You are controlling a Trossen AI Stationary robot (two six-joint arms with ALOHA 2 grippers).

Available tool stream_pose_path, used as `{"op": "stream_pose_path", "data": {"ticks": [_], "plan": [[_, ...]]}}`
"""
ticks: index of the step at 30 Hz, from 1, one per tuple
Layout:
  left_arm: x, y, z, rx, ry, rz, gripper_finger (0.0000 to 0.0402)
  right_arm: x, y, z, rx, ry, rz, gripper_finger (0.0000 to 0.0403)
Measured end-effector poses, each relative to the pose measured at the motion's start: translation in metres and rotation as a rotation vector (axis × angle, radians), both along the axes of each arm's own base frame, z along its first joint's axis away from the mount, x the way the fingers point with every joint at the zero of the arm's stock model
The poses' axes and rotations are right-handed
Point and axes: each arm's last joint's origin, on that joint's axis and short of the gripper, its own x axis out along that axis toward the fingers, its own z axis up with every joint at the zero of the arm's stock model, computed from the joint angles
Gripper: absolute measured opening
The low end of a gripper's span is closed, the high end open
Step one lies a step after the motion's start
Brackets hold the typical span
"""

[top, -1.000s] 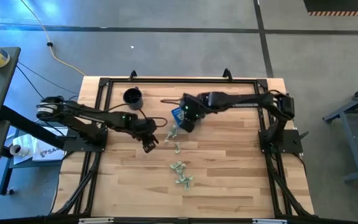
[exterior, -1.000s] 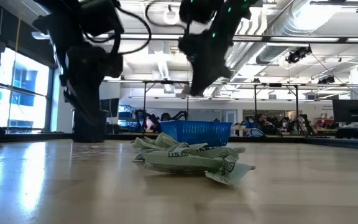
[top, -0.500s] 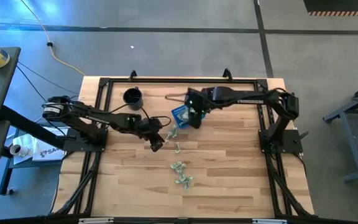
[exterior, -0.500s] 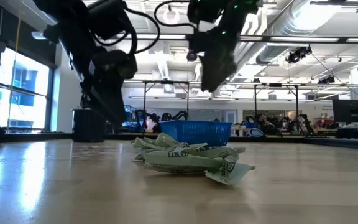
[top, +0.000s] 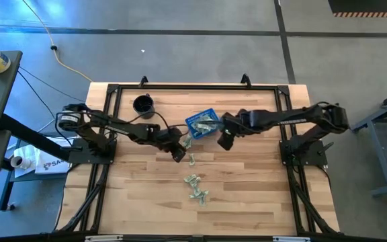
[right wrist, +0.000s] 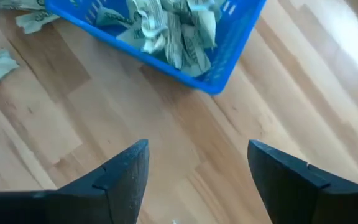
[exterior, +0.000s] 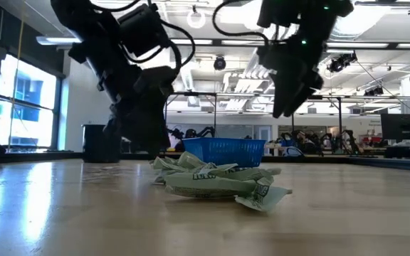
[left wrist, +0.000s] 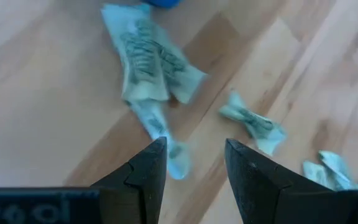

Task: Pick and place Stevia / Truvia into bins
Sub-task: Put the green stevia packet into the blue bin

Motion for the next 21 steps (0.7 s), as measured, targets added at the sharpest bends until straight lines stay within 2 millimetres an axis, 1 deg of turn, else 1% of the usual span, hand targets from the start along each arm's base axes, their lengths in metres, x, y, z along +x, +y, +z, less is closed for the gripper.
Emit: {"op": "stream_pose_path", "data": {"ticks": [3, 5, 8, 10, 12, 14, 17, 21], "plan": [[0.0, 0.002, -0.001, 0.054, 0.016, 0.042, 0.0195, -0.008, 0.005, -0.005, -0.005, -0.026, -0.037, 0.0262], [0.002, 0.005, -0.005, 0.066, 0.025, 0.056, 0.0195, -0.01, 0.007, -0.005, -0.019, -0.048, -0.055, 0.0262], [0.005, 0.003, -0.018, 0.026, 0.061, 0.028, 0.0195, -0.011, 0.01, -0.007, -0.026, -0.063, -0.06, 0.0262], [0.007, 0.003, -0.024, 0.013, 0.064, 0.018, 0.0195, -0.012, 0.012, -0.007, -0.026, -0.061, -0.054, 0.0262], [0.01, 0.003, -0.03, 0.021, 0.072, 0.019, 0.0195, -0.011, 0.013, -0.007, -0.032, -0.062, -0.053, 0.0262], [0.01, 0.003, -0.033, 0.047, 0.085, 0.019, 0.0186, -0.012, 0.014, -0.007, -0.033, -0.06, -0.051, 0.0262], [0.008, 0.006, -0.033, 0.109, 0.106, -0.001, 0.0147, -0.012, 0.016, -0.007, -0.042, -0.059, -0.043, 0.0262], [0.002, 0.013, -0.026, 0.149, 0.152, -0.036, 0.0054, -0.014, 0.022, -0.007, -0.107, -0.027, -0.037, 0.0262]]}}
